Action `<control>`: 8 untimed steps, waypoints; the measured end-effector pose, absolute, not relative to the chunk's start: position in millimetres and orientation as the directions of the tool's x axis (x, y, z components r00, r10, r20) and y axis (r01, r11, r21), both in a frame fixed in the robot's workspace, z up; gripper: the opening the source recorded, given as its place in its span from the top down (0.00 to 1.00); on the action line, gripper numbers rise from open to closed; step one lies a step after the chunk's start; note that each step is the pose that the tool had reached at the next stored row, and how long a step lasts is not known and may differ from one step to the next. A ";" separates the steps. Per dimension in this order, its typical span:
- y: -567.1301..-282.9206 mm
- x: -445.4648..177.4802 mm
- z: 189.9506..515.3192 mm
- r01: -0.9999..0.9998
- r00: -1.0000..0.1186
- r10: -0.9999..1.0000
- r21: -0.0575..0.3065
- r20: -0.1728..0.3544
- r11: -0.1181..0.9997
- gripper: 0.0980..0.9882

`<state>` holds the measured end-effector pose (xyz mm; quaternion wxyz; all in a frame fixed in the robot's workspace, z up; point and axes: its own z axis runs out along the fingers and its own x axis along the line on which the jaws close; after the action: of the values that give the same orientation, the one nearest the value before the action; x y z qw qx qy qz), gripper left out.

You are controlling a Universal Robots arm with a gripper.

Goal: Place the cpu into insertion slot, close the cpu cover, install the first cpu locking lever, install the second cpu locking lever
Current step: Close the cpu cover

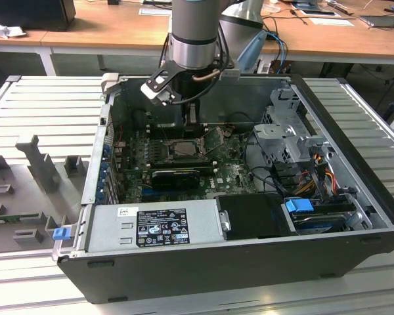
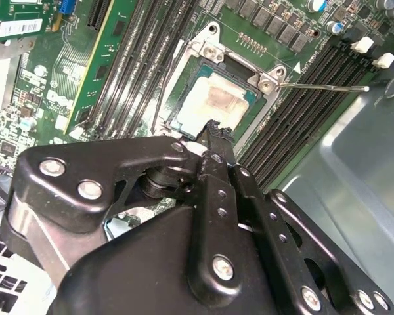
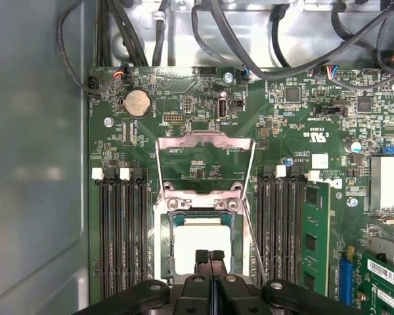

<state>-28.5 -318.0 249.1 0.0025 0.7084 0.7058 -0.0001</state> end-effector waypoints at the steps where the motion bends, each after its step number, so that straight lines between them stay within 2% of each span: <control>1: -317.9 -28.5 250.7 1.000 0.004 1.000 0.003 -0.005 -0.004 0.99; 8: -317.5 -28.5 261.1 1.000 0.004 1.000 0.003 -0.011 -0.004 0.99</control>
<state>-28.5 -317.5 261.1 0.0051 0.7084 0.7058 -0.0027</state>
